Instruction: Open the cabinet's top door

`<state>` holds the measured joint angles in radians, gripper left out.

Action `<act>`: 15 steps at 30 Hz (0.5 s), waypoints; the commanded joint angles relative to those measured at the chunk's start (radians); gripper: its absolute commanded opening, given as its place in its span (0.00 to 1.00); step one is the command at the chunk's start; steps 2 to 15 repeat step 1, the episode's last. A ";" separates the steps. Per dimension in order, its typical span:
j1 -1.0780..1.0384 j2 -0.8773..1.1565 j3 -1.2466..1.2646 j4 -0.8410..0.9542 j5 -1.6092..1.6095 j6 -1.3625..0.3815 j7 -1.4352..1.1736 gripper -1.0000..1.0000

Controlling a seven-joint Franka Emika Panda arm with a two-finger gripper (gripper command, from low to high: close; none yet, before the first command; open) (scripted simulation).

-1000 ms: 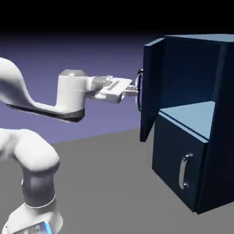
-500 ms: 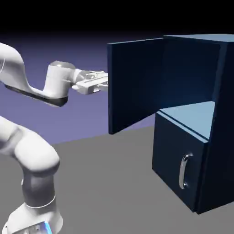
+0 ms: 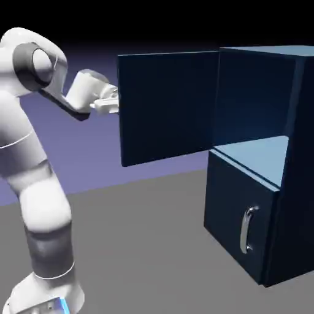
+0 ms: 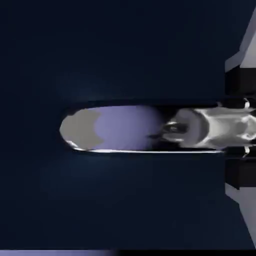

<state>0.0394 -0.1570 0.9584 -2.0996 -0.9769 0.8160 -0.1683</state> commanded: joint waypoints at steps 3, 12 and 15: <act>-0.004 0.037 0.014 0.027 -0.001 -0.035 0.019 0.00; -0.004 0.037 0.014 0.027 -0.001 -0.035 0.019 0.00; -0.004 0.037 0.014 0.027 -0.001 -0.035 0.019 0.00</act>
